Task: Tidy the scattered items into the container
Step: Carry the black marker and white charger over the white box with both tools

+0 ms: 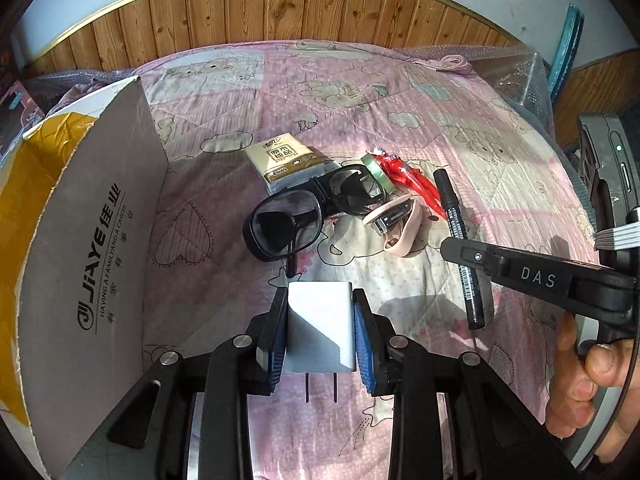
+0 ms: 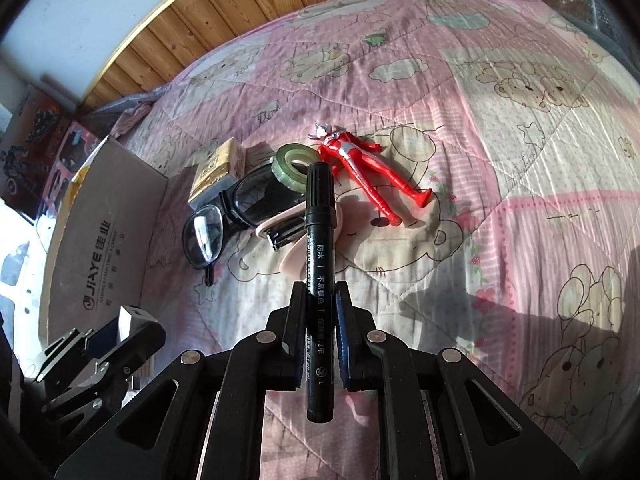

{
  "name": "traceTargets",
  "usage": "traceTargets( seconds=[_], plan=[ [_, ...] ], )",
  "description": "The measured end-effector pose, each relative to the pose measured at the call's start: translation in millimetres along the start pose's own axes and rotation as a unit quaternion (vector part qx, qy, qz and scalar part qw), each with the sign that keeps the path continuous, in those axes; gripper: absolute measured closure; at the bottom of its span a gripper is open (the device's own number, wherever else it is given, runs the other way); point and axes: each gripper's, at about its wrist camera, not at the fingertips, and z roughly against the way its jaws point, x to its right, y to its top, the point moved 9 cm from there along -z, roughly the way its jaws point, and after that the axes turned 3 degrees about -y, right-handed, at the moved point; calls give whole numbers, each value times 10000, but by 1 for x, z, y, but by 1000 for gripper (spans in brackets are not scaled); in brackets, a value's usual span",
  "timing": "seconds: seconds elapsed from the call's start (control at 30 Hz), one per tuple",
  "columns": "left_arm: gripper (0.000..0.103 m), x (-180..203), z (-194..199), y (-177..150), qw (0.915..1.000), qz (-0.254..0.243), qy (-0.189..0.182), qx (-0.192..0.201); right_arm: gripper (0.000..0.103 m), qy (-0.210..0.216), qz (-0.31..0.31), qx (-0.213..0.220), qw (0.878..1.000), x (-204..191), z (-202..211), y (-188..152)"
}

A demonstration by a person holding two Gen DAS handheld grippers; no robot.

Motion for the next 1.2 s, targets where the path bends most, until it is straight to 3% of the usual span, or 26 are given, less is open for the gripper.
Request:
traceTargets(
  seconds=[0.37, 0.9, 1.2],
  plan=[
    [72, -16, 44, -10, 9995, 128, 181, 244, 89, 76, 438, 181, 9988, -34, 17, -17],
    [72, -33, 79, -23, 9982, 292, 85, 509, 89, 29, 764, 318, 9966, -60, 31, -36],
    [72, -52, 97, -24, 9967, 485, 30, 649, 89, 259, 843, 345, 9955, -93, 48, -59]
  ],
)
